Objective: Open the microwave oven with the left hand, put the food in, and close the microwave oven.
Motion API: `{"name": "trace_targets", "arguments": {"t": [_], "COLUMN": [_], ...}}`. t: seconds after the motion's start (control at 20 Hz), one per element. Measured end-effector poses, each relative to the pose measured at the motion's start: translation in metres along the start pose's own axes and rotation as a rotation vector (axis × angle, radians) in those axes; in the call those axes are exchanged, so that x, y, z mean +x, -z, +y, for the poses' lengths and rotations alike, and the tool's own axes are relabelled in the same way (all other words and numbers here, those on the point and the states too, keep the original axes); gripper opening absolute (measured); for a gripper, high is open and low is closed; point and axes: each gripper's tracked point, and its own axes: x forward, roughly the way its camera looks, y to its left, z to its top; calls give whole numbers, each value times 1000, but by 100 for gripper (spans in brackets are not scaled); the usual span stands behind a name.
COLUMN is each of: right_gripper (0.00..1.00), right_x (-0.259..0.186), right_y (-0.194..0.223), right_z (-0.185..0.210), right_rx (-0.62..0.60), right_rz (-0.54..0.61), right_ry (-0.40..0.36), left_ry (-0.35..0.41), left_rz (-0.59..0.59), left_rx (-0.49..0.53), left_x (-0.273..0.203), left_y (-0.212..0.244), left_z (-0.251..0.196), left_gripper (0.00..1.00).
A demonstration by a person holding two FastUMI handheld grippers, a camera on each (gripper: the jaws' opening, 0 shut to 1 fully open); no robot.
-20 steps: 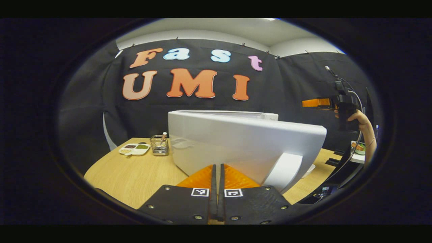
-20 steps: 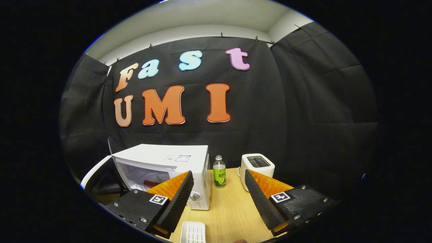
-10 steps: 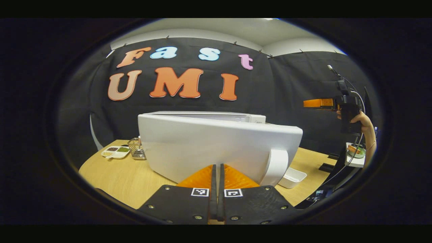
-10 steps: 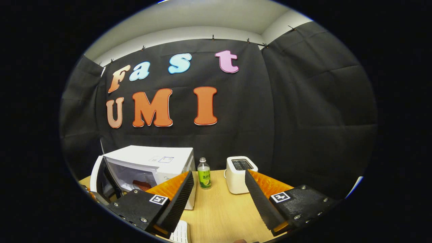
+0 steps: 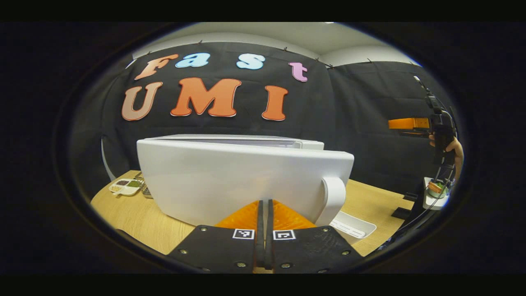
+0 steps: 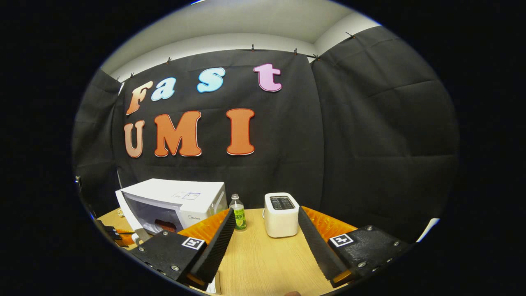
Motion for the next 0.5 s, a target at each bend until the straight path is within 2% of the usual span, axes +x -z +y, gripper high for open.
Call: {"name": "trace_targets", "arguments": {"t": [0.5], "right_gripper": [95], "right_x": [-4], "right_y": [-5], "right_z": [-26], "right_rx": [-8], "right_rz": [-5], "right_ry": [33], "left_ry": [-56], "left_rz": [19], "left_rx": [28], "left_x": [64], "left_y": [0], "left_z": [-3], "left_gripper": [2]}}
